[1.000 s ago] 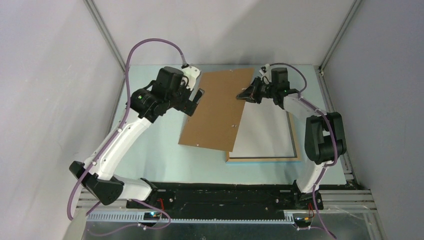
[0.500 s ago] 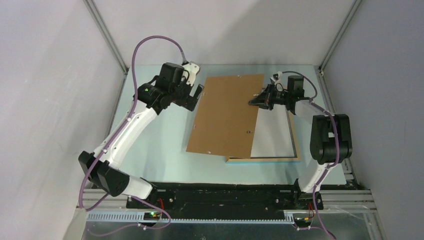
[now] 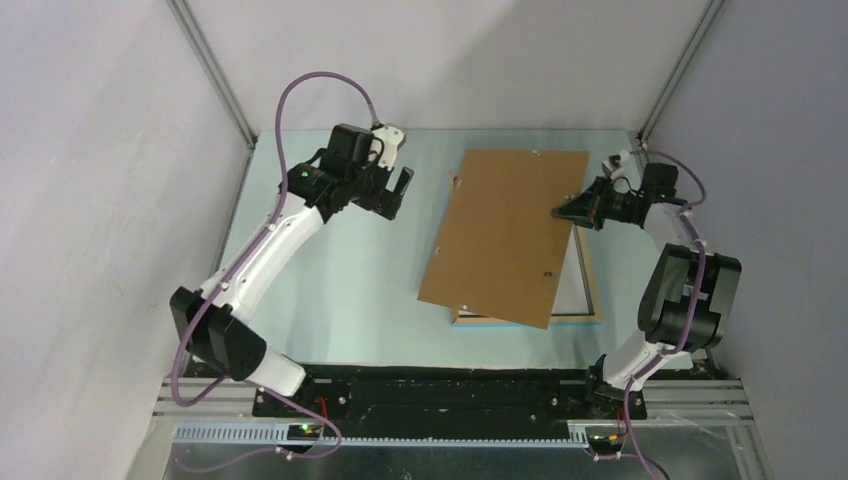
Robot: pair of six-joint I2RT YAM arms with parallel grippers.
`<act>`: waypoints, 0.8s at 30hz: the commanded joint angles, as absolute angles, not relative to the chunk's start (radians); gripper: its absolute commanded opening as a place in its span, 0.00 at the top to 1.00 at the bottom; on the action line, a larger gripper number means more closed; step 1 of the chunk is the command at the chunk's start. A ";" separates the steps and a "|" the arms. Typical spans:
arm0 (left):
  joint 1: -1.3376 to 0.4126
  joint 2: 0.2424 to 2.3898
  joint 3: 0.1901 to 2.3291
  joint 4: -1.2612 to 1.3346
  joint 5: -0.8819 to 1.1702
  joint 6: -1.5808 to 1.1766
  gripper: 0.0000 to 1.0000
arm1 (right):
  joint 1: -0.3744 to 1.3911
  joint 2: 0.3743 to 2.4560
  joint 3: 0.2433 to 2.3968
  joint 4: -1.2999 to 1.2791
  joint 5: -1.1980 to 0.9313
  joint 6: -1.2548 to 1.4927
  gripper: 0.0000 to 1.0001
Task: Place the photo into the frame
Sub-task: Move the photo frame to the center of the board.
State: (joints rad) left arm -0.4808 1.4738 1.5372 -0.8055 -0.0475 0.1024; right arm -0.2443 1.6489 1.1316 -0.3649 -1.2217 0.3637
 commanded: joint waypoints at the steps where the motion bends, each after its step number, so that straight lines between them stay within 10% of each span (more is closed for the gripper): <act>1: -0.474 1.561 1.559 -0.740 -0.038 0.036 0.03 | -0.348 1.611 1.208 -0.768 -1.337 0.053 1.00; 13: -0.516 1.925 1.770 -0.710 0.038 -0.109 0.12 | -0.564 1.794 1.344 -1.571 -1.387 -0.796 1.00; 24: -0.590 2.177 1.932 -0.696 0.053 -0.226 0.20 | -0.641 1.801 1.329 -1.608 -1.362 -0.851 1.00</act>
State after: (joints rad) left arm -0.5621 2.1315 1.8782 -0.7177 0.0387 -0.1574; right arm -0.6342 1.8420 1.3056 -1.4803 -1.2736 -0.8108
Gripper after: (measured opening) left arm 0.810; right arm 0.042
